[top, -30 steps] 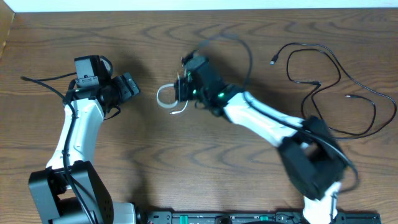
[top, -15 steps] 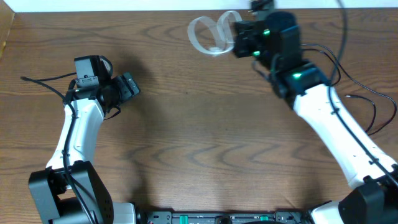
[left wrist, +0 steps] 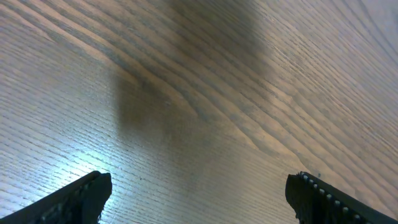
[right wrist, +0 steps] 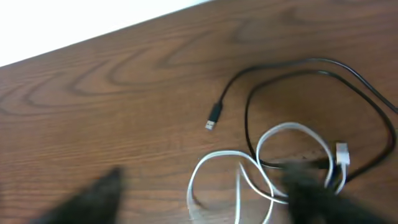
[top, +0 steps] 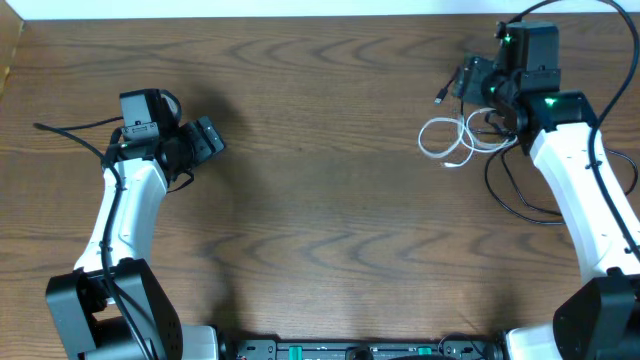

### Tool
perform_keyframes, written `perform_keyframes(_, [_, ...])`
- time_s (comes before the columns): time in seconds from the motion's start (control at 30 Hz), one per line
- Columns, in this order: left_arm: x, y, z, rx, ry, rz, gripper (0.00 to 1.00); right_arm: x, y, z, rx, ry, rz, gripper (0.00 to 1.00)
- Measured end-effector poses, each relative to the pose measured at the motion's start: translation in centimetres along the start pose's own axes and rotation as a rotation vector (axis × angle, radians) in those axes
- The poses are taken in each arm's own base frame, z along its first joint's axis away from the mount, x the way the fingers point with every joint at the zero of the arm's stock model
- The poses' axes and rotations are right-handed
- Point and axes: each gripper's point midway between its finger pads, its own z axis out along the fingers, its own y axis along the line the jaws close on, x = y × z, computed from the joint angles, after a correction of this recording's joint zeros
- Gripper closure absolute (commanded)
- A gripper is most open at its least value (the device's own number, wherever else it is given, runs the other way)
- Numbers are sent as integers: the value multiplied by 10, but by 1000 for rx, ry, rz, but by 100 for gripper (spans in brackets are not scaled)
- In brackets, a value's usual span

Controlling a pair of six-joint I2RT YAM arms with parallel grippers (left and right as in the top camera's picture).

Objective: Untangle cables

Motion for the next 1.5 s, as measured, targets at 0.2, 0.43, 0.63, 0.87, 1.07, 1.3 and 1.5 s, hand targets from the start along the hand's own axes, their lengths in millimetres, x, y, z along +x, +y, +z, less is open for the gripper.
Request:
perform_keyframes(0.2, [0,0,0,0,0,0,6,1,-2,0,5,6,-3,1])
perform_keyframes(0.43, [0,0,0,0,0,-2,2,15,-19,12,94,52,-6,1])
perform_keyframes(0.63, [0,0,0,0,0,-1,2,36,-35,26,173,132,-15,1])
perform_keyframes(0.87, [0,0,0,0,0,-1,2,36,-37,26,183,131,-16,1])
perform_keyframes(1.07, [0,0,0,0,0,-1,2,36,-37,26,185,131,-16,1])
perform_keyframes(1.3, [0,0,0,0,0,-1,2,36,-38,26,187,129,-17,1])
perform_keyframes(1.5, [0,0,0,0,0,-1,2,36,-38,26,188,129,-17,1])
